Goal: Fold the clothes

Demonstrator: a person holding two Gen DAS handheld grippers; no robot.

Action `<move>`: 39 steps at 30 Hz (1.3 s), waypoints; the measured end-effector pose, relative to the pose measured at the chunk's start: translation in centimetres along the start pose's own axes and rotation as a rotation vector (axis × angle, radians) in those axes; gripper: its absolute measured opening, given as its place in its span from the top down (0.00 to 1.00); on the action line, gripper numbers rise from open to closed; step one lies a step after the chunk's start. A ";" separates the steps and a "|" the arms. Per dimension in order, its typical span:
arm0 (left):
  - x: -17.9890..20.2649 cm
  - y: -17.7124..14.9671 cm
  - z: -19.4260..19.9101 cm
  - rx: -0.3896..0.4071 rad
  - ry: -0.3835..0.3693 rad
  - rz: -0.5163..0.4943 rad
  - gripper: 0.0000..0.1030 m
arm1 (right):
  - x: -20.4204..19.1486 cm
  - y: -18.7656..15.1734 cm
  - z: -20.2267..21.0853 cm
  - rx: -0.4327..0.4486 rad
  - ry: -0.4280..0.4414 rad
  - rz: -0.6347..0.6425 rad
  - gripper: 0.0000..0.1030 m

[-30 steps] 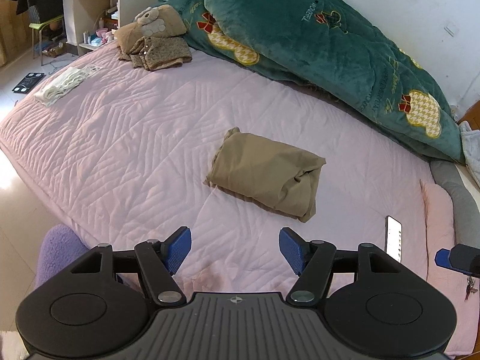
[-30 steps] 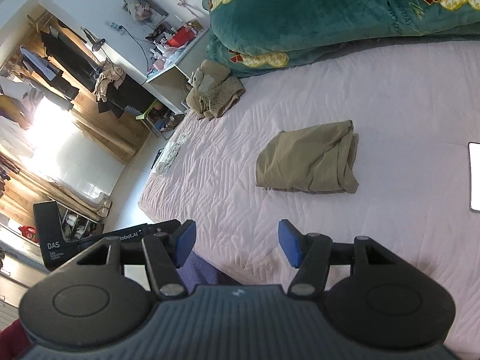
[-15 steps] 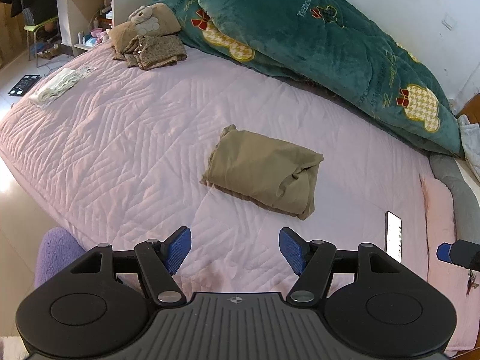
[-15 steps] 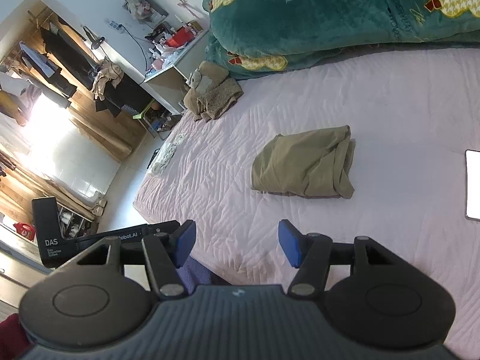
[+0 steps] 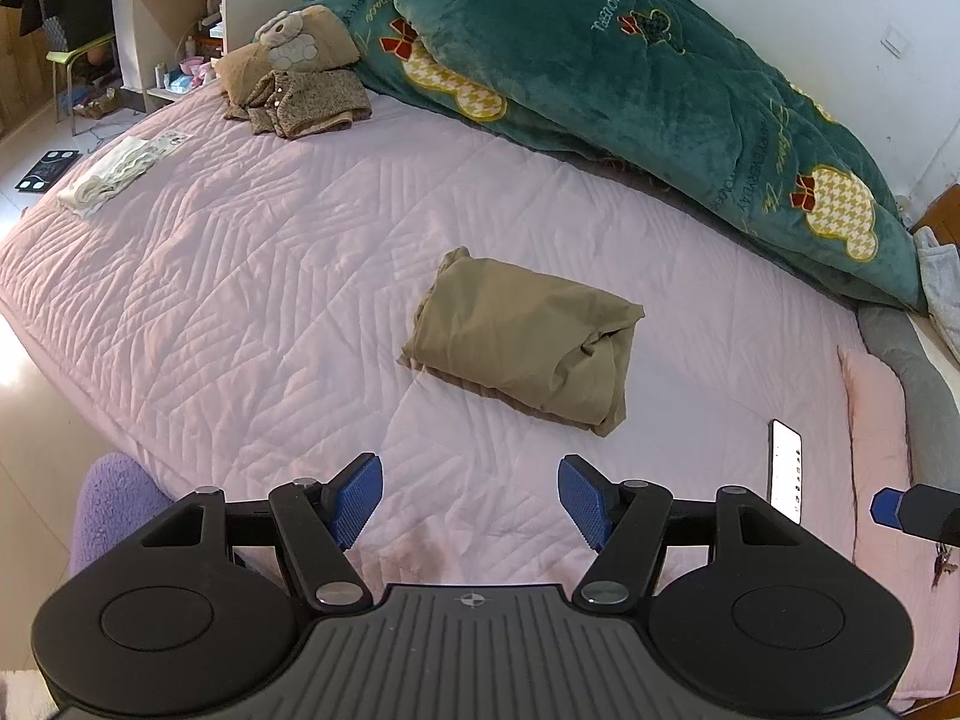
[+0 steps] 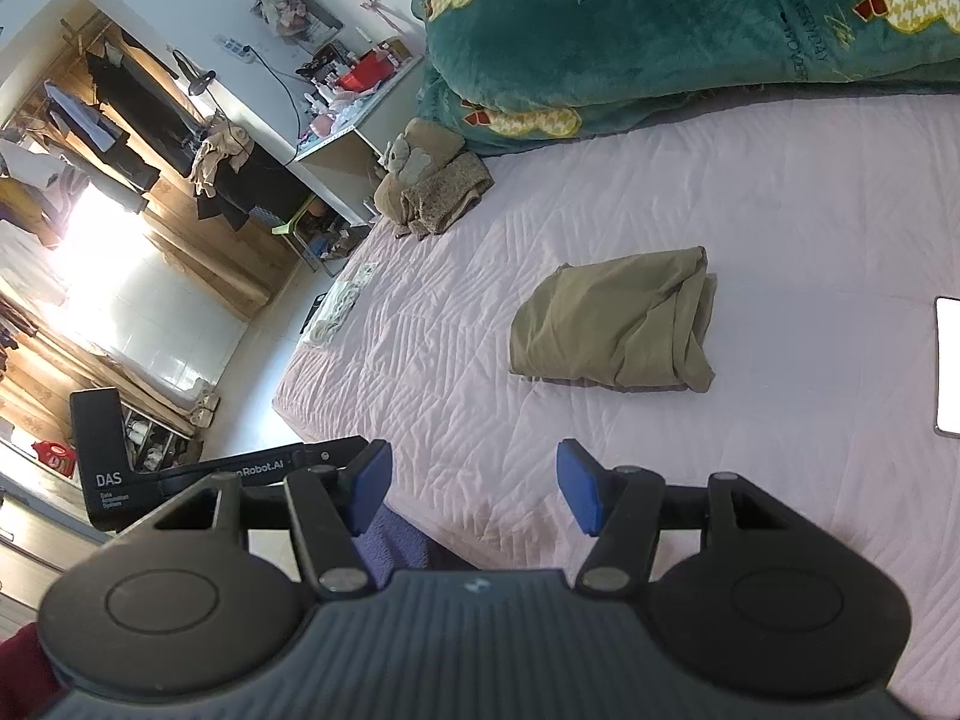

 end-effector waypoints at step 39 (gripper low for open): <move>5.2 2.5 5.0 0.138 0.121 -0.070 0.33 | 0.9 3.1 1.6 0.092 -0.047 0.023 0.41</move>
Point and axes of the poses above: each gripper's, at about its wrist camera, not at the fingertips, and z roughly against the way its jaws point, x to its right, y to its top, the point moved 9 cm from there along -z, roughly the way its jaws point, and after that the axes turned 13 degrees about z, right-handed, at the moved point
